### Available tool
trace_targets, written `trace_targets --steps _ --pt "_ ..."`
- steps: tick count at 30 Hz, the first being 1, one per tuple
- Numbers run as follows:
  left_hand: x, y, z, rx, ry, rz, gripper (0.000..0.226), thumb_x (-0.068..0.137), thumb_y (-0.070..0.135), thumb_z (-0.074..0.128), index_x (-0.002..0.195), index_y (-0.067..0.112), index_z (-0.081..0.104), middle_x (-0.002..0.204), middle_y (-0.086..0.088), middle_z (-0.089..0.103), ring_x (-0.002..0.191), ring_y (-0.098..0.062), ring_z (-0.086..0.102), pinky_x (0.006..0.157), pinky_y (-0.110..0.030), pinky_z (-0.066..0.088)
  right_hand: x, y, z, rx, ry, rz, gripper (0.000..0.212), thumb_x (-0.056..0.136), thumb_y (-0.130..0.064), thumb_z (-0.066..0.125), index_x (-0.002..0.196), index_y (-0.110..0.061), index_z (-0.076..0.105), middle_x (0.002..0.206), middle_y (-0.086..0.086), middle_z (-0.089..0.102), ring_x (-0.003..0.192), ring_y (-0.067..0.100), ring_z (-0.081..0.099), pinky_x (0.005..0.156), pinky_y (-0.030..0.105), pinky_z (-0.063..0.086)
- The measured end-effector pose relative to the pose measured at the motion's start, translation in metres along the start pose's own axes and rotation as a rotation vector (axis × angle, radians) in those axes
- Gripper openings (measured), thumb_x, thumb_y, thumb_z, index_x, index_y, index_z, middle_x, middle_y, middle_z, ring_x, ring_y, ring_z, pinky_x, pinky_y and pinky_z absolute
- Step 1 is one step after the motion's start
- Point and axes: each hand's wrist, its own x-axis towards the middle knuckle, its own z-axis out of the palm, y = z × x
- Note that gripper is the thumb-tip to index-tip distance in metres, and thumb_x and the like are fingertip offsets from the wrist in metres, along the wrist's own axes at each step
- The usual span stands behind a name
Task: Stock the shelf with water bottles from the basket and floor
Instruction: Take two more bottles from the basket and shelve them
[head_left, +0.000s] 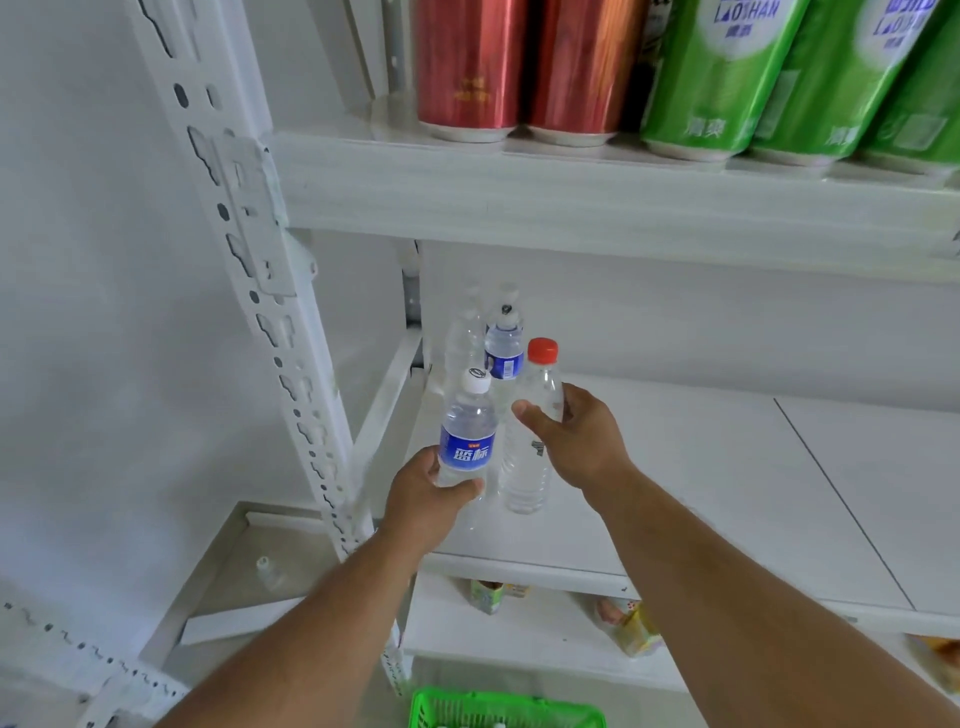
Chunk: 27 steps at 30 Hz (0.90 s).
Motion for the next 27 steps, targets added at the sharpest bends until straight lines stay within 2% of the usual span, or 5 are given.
trace_targets --steps 3,11,15,22,27 --pt "0.024 -0.002 0.006 0.032 0.015 -0.022 0.064 0.080 0.032 0.078 0.136 0.022 0.050 0.142 0.000 0.053 0.128 -0.018 0.051 0.096 -0.028 0.041 0.025 0.005 0.004 -0.001 -0.004 0.009 0.030 0.087 -0.048 0.071 0.106 -0.025 0.068 0.086 -0.007 0.073 0.068 0.008 0.069 0.064 0.025 0.049" --pt "0.081 -0.001 0.018 -0.009 0.085 -0.015 0.057 0.078 0.023 0.080 0.130 0.018 0.056 0.134 0.002 0.058 0.126 -0.016 0.052 0.097 -0.028 0.042 0.081 0.024 0.026 -0.010 -0.014 0.007 0.028 0.082 -0.048 0.073 0.105 -0.031 0.065 0.087 -0.009 0.073 0.077 0.014 0.071 0.080 0.039 0.059" --pt "0.102 0.003 0.017 -0.037 0.114 0.013 0.051 0.080 0.017 0.078 0.126 0.016 0.059 0.113 0.006 0.059 0.107 -0.010 0.055 0.087 -0.024 0.039 0.092 0.025 0.037 0.001 -0.016 0.006 0.030 0.086 -0.042 0.072 0.112 -0.029 0.065 0.099 -0.011 0.071 0.090 0.011 0.066 0.082 0.032 0.052" --pt "0.130 0.003 0.018 -0.029 0.102 0.021 0.052 0.078 0.017 0.079 0.126 0.019 0.058 0.112 0.008 0.060 0.101 -0.013 0.058 0.084 -0.025 0.042 0.100 0.031 0.051 0.027 -0.008 -0.007 0.022 0.087 -0.032 0.074 0.103 -0.038 0.060 0.094 -0.021 0.064 0.081 -0.008 0.055 0.077 0.021 0.040" --pt "0.138 0.002 0.018 -0.022 0.091 0.036 0.056 0.079 0.015 0.079 0.129 0.018 0.055 0.121 0.003 0.061 0.101 -0.009 0.053 0.086 -0.024 0.040 0.104 0.033 0.055 0.017 0.007 -0.003 0.032 0.087 -0.034 0.074 0.117 -0.029 0.065 0.110 -0.012 0.066 0.089 0.001 0.055 0.078 0.020 0.039"
